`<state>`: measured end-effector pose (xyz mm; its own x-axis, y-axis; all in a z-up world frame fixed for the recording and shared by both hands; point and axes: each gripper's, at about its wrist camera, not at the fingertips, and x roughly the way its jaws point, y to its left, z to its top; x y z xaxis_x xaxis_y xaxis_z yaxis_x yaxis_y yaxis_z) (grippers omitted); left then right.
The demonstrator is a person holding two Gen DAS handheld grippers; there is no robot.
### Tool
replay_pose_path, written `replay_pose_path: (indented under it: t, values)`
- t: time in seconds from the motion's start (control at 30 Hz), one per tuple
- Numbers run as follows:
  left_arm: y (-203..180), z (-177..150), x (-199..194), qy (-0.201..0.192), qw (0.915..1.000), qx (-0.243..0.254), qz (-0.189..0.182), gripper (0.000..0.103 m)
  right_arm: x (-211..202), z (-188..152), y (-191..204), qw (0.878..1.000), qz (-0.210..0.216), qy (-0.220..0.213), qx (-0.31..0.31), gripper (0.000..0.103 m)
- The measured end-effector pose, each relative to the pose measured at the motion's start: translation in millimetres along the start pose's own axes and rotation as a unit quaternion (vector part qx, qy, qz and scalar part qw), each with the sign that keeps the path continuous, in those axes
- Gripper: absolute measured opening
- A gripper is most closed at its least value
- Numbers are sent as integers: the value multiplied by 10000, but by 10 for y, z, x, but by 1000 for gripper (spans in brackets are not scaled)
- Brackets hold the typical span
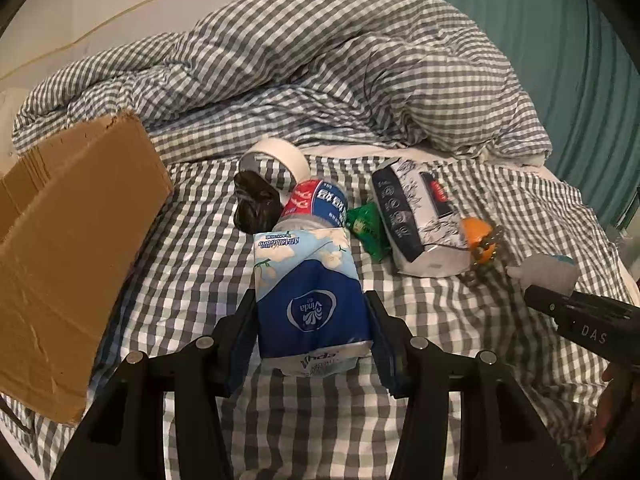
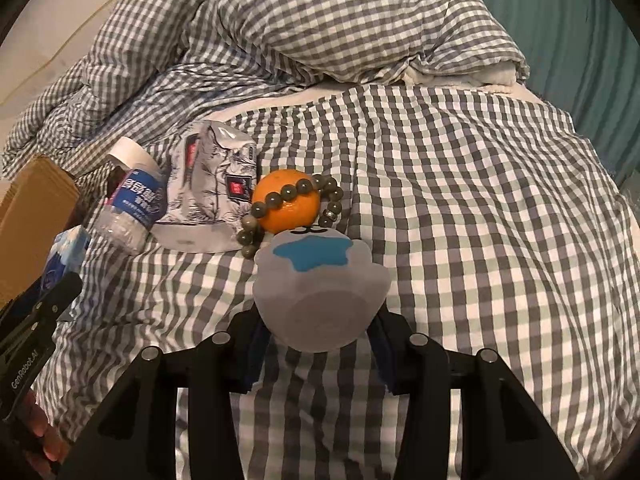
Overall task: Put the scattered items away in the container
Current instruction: 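Lift the blue tissue pack with the left tool while the right tool grasps the white toy figure, then carry tissue pack and toy figure into the box and open both tools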
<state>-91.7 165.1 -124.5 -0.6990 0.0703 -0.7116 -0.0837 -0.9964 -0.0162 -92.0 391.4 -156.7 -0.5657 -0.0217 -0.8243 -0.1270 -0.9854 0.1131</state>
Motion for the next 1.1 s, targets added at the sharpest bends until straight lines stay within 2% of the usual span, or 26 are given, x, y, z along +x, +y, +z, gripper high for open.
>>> replay_pose_path:
  t: [0.1, 0.5, 0.8, 0.97, 1.1]
  values:
    - [12, 24, -97, -31, 10000, -28, -22, 52, -121, 4, 54, 9998, 174, -22, 33, 44]
    - [193, 113, -689, -346, 9994, -48, -19, 52, -768, -1, 372, 9986, 231, -456, -108, 44]
    - [651, 212, -1269, -628, 9980, -119, 20, 52, -1261, -46, 791, 9966, 308, -711, -270, 44]
    - [971, 189, -1443, -651, 9976, -185, 115, 52, -1441, -87, 1154, 9955, 339, -770, -428, 44]
    - [1211, 152, -1518, -623, 9976, -228, 178, 52, -1491, -117, 1418, 9952, 537, -719, -395, 44]
